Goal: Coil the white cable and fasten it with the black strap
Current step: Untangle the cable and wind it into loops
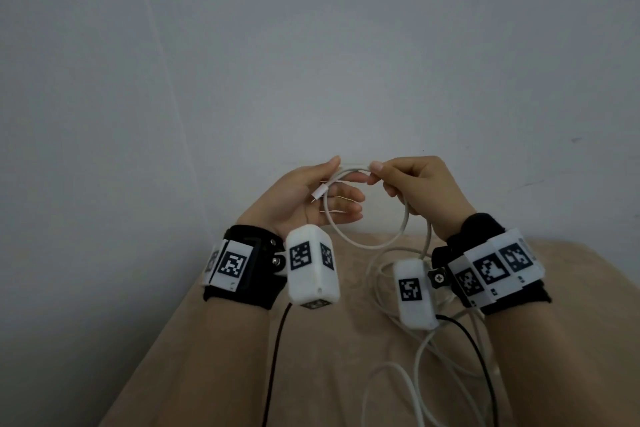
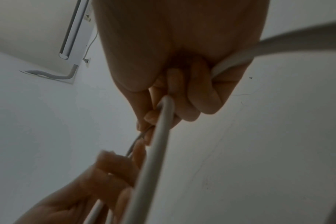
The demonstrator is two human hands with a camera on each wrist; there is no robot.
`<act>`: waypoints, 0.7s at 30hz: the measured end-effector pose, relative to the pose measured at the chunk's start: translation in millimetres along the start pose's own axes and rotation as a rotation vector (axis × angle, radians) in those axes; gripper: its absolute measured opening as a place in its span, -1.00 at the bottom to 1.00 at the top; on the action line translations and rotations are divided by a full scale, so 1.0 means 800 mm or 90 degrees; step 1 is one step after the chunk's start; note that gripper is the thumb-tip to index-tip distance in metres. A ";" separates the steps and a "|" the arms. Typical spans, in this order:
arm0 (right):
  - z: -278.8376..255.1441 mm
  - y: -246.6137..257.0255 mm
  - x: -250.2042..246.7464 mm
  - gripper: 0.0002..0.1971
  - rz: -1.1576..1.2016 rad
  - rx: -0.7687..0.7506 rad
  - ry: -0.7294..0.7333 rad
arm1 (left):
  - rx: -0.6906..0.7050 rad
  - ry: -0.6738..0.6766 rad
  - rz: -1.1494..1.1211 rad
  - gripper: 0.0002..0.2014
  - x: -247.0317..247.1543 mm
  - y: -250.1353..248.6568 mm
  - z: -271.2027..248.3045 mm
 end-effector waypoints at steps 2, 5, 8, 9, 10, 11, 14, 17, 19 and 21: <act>0.000 -0.002 0.004 -0.70 -0.013 0.009 0.012 | 0.030 -0.033 0.093 -0.60 -0.005 -0.010 0.001; -0.001 -0.002 0.014 -0.69 -0.051 0.009 0.039 | 0.074 -0.082 0.277 -0.64 -0.007 -0.023 0.002; -0.002 0.000 0.019 -0.70 -0.062 0.006 0.055 | 0.019 -0.067 0.341 -0.60 -0.003 -0.011 0.005; -0.002 0.000 0.019 -0.71 -0.062 0.005 0.055 | -0.001 -0.061 0.334 -0.57 -0.003 -0.007 0.005; -0.002 0.001 0.019 -0.71 -0.059 0.006 0.055 | -0.012 -0.059 0.322 -0.57 -0.003 -0.004 0.006; -0.002 0.001 0.019 -0.72 -0.052 0.008 0.055 | -0.017 -0.059 0.307 -0.58 -0.003 -0.003 0.006; -0.004 0.000 0.021 -0.70 -0.023 0.025 0.062 | -0.001 -0.061 0.270 -0.61 -0.003 -0.006 0.007; -0.004 -0.002 0.018 -0.61 0.026 0.049 0.066 | 0.021 -0.072 0.247 -0.61 -0.008 -0.011 0.006; -0.003 -0.003 0.013 -0.56 0.051 0.059 0.061 | 0.025 -0.081 0.236 -0.61 -0.013 -0.012 0.006; -0.002 -0.004 0.007 -0.55 0.054 0.061 0.048 | 0.025 -0.091 0.223 -0.60 -0.017 -0.013 0.005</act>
Point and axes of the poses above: each hand's wrist, its own z-axis towards the middle knuckle, its own x-axis out of the palm, y = z × x, the point moved 10 cm from there along z, towards the middle knuckle, and after that the axes turned 1 degree about x, right-handed, at the moved point
